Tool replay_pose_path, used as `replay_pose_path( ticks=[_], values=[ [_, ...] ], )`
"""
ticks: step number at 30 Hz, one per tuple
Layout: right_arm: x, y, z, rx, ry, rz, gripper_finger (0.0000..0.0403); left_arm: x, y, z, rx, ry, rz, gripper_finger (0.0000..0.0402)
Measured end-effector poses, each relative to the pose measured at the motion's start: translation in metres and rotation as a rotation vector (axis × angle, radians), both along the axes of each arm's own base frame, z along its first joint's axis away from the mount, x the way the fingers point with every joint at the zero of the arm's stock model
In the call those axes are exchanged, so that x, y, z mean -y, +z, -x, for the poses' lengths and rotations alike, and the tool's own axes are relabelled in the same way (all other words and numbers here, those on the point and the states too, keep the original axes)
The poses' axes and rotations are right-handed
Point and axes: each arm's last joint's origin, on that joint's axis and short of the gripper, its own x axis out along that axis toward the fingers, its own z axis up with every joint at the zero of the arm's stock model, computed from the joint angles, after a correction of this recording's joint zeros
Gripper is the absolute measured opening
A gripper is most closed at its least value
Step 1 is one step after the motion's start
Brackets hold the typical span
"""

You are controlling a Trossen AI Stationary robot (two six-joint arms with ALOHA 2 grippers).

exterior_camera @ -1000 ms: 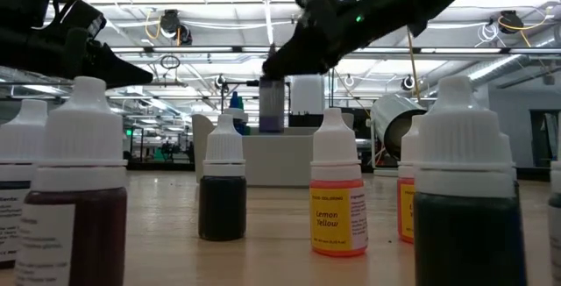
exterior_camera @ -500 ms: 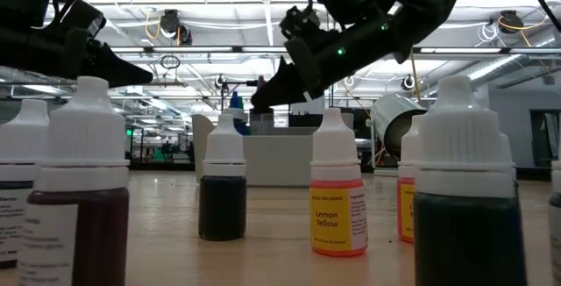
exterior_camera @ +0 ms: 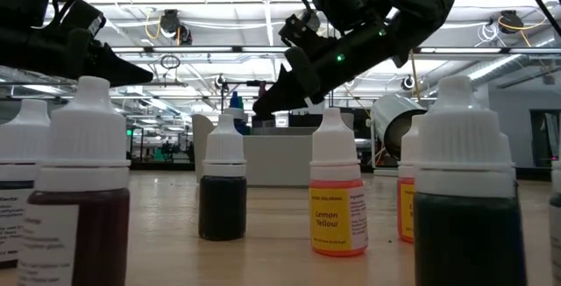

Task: Pick & Place food coloring
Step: Put the big violet food coloring bottle into the gray bin

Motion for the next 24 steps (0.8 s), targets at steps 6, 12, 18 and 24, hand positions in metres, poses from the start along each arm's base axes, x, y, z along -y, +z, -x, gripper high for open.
replay_pose_path(
  ticks=[6,12,18,24],
  values=[
    [0.0,-0.01,-0.003,-0.012,-0.003,-0.001,0.011,0.0,0.0,0.0,-0.001,0.0,-0.003,0.0058],
    [0.002,-0.016,-0.004,-0.011,-0.008,-0.004,0.011,0.0,0.0,0.0,0.004,0.0,-0.004,0.0058],
    [0.004,-0.022,-0.006,-0.016,-0.019,-0.012,0.0116,0.0,0.001,0.0,0.005,0.0,-0.005,0.0058],
    [0.005,-0.021,-0.005,-0.008,-0.033,-0.029,0.018,0.0,0.001,0.0,0.004,0.0,-0.004,0.0058]
  ],
)
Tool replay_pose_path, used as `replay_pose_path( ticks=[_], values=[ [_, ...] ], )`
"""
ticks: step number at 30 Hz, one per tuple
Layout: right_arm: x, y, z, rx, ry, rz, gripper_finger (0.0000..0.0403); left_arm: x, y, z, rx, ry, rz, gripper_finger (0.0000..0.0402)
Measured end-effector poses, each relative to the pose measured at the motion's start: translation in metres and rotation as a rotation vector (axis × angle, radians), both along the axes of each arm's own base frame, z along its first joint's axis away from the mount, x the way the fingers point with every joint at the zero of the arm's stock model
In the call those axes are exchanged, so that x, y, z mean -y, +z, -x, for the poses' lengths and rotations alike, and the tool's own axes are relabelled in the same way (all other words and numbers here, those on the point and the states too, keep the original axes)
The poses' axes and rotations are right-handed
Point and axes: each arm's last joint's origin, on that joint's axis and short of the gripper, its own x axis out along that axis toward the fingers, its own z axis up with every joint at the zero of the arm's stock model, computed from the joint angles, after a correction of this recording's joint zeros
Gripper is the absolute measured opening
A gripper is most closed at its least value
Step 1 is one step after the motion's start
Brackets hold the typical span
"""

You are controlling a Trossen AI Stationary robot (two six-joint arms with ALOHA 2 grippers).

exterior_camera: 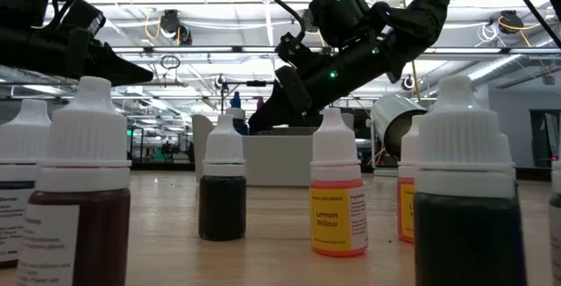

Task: Pick & Place food coloring
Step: Put the big violet food coloring bottle into the gray bin, then put the big black food coloring bottle into the gray bin

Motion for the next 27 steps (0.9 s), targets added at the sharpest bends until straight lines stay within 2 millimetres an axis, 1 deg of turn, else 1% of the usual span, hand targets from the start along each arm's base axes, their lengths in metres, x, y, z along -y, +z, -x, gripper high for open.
replay_pose_path(
  ticks=[4,9,15,19,21,22,24,27],
  values=[
    [0.0,0.001,-0.001,0.016,0.005,0.005,0.0203,0.0,0.0,0.0,-0.001,0.0,0.0,0.0058],
    [-0.001,0.004,-0.001,0.034,0.017,0.026,0.0215,0.0,-0.002,0.0,-0.018,0.0,0.001,0.0058],
    [-0.006,0.029,0.002,0.093,0.056,0.089,0.0216,0.0,-0.002,0.0,-0.017,0.0,0.001,0.0058],
    [-0.012,0.054,0.009,0.144,0.072,0.112,0.0216,0.0,-0.002,0.0,-0.017,0.0,0.003,0.0058],
    [-0.021,0.068,0.016,0.134,0.111,0.141,0.0216,0.0,-0.002,0.0,-0.017,0.0,0.003,0.0058],
    [-0.029,0.076,0.021,0.116,0.141,0.161,0.0216,0.0,-0.002,0.0,-0.019,0.0,0.003,0.0058],
    [-0.05,0.09,0.031,0.065,0.184,0.201,0.0214,0.0,-0.002,0.0,-0.025,0.0,0.003,0.0058],
    [-0.082,0.114,0.047,0.038,0.177,0.262,0.0202,0.0,-0.002,0.0,-0.026,0.0,0.003,0.0058]
  ],
)
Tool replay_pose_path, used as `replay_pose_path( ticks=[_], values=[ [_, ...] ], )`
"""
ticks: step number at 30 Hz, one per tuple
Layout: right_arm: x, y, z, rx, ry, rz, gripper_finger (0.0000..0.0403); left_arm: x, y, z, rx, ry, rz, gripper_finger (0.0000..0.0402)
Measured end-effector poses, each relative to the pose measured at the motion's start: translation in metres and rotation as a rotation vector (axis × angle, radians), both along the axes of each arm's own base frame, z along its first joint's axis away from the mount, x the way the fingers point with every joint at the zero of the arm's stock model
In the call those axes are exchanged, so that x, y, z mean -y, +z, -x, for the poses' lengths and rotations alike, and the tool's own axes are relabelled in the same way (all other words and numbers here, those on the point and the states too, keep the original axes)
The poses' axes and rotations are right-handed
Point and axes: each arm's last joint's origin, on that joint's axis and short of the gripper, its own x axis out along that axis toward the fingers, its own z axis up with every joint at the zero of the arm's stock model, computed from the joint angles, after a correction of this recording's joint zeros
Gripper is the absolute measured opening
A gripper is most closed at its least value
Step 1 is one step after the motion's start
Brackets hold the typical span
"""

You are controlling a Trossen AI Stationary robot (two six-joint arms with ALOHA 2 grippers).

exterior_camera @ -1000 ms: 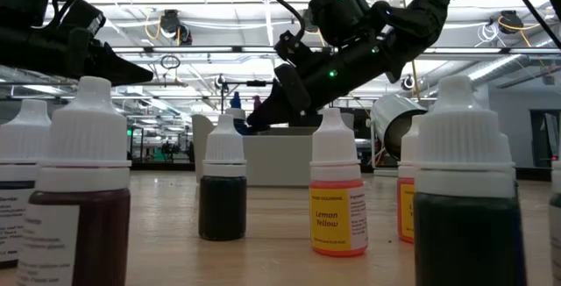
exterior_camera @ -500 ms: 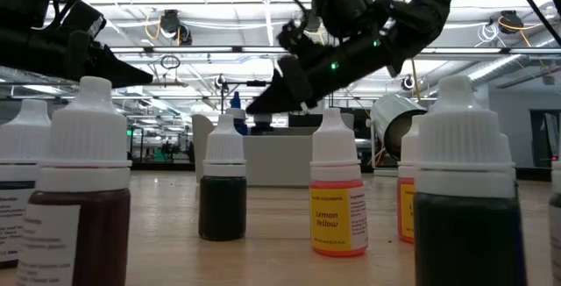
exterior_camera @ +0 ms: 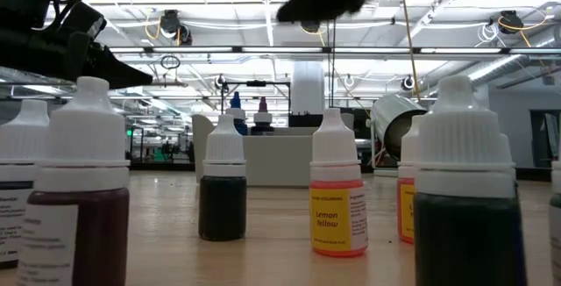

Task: Pick & Place food coloring
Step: Put the big black food coloring bottle into the gray bin

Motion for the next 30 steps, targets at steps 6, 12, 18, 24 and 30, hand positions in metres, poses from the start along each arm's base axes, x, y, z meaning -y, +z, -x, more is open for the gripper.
replay_pose_path(
  ticks=[6,12,18,24,30],
  values=[
    [-0.056,0.032,0.041,-0.015,0.03,0.052,0.0174,0.0,0.0,0.0,0.006,0.002,0.015,0.0058],
    [-0.075,0.044,0.085,-0.03,0.065,-0.113,0.0147,0.0,0.0,0.0,0.014,0.003,0.028,0.0058],
    [-0.08,0.008,0.118,-0.152,0.23,-0.148,0.0113,0.0,0.0,0.0,0.014,0.002,0.027,0.0058],
    [-0.076,-0.036,0.134,-0.105,0.287,-0.249,0.0103,0.0,0.001,0.0,0.007,0.0,0.003,0.0058],
    [-0.067,-0.055,0.149,-0.048,0.322,-0.294,0.0125,0.0,0.0,0.0,-0.006,-0.003,-0.02,0.0058]
  ],
)
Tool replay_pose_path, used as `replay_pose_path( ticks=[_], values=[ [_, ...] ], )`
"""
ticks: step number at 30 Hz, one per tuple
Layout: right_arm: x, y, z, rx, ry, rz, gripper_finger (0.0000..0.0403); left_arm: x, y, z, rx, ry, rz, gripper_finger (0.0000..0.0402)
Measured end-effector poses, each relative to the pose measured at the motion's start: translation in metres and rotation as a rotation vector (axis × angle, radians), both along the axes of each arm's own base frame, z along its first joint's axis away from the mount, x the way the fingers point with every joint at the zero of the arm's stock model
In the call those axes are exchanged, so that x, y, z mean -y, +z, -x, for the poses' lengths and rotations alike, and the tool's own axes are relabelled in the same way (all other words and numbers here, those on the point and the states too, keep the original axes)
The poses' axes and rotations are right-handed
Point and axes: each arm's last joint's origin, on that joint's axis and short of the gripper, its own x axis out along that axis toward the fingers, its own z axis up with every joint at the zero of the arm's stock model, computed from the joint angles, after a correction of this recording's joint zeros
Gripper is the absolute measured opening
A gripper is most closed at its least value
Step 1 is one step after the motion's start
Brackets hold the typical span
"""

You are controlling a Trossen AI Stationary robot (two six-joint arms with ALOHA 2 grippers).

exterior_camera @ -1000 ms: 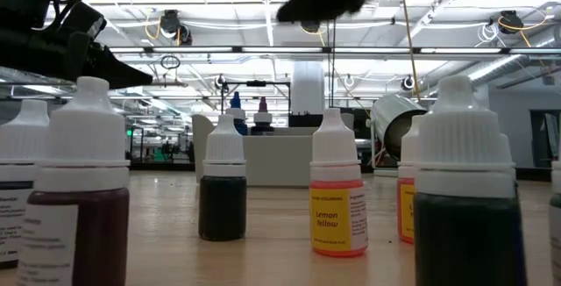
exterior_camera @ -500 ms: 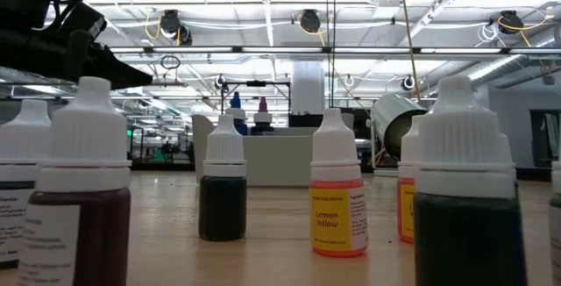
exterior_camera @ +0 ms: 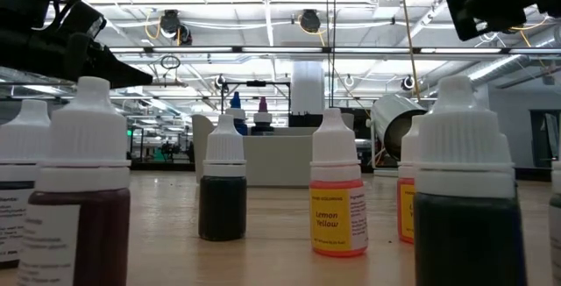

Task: Pick & Place food coloring
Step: Put the big black food coloring bottle into the gray bin

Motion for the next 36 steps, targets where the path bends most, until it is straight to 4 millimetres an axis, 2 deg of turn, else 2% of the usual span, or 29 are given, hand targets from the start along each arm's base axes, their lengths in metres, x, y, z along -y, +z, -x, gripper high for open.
replay_pose_path(
  ticks=[9,14,19,23,30,36],
  values=[
    [0.009,-0.031,0.016,0.056,0.05,-0.092,0.0147,0.0,-0.001,0.0,0.005,0.004,0.037,0.0058],
    [0.002,-0.03,0.018,0.095,0.079,-0.14,0.0164,0.0,-0.001,0.0,0.004,0.005,0.049,0.0058],
    [-0.011,-0.024,0.026,0.141,0.153,-0.184,0.0195,0.0,-0.002,0.0,-0.003,0.006,0.05,0.0058],
    [-0.022,-0.021,0.031,0.114,0.18,-0.274,0.0225,0.0,-0.003,0.0,-0.01,0.005,0.047,0.0058],
    [-0.059,-0.018,0.021,0.055,0.216,-0.283,0.0259,0.0,-0.004,0.0,-0.02,0.006,0.048,0.0058],
    [-0.081,-0.038,0.016,0.0,0.216,-0.221,0.0265,0.0,-0.005,0.001,-0.034,0.005,0.049,0.0058]
  ],
)
